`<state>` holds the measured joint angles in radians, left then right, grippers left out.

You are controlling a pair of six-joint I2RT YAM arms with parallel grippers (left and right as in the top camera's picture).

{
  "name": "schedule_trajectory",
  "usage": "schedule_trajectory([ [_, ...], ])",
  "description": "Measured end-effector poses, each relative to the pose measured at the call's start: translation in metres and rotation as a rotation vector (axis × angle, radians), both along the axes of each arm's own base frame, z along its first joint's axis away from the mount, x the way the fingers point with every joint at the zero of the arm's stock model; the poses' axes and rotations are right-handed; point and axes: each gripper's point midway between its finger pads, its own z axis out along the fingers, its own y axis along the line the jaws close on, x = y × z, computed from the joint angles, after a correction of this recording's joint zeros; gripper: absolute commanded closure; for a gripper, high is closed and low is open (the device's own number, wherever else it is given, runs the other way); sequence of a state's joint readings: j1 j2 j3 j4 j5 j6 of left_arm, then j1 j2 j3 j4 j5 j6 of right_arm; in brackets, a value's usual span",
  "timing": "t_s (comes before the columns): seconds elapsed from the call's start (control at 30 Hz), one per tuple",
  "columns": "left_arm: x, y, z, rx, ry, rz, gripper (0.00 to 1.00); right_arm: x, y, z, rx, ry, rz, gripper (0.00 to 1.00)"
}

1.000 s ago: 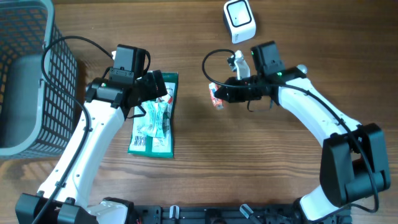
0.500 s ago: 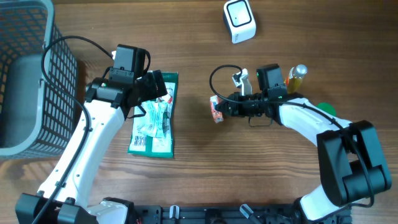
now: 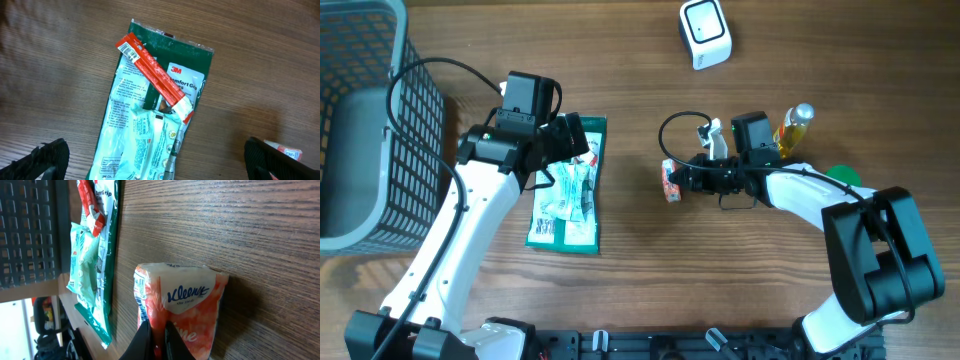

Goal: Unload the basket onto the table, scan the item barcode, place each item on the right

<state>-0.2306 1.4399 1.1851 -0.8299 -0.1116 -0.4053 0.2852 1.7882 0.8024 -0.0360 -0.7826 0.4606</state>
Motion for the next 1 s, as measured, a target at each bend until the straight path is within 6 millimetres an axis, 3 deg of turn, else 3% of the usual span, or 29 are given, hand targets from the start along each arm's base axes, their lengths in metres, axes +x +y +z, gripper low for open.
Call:
schedule_trajectory([
  [0.23, 0.000, 0.000, 0.000, 0.000, 0.000, 0.000, 0.00, 0.001, -0.001, -0.001, -0.007, 0.011, -0.013, 0.75],
  [0.5, 0.000, 0.000, 0.000, 0.000, 0.000, 0.000, 0.00, 0.001, -0.003, -0.001, -0.022, 0.006, -0.024, 0.62],
  [0.7, 0.000, 0.000, 0.000, 0.000, 0.000, 0.000, 0.00, 0.004, -0.013, 0.027, -0.067, -0.060, -0.065, 0.56],
  [0.87, 0.000, 0.000, 0.000, 0.000, 0.000, 0.000, 0.00, -0.010, -0.034, 0.038, -0.190, -0.015, -0.123, 0.50],
  [1.0, 0.000, 0.000, 0.000, 0.000, 0.000, 0.000, 0.00, -0.004, -0.048, 0.083, -0.296, -0.030, -0.173, 0.48],
])
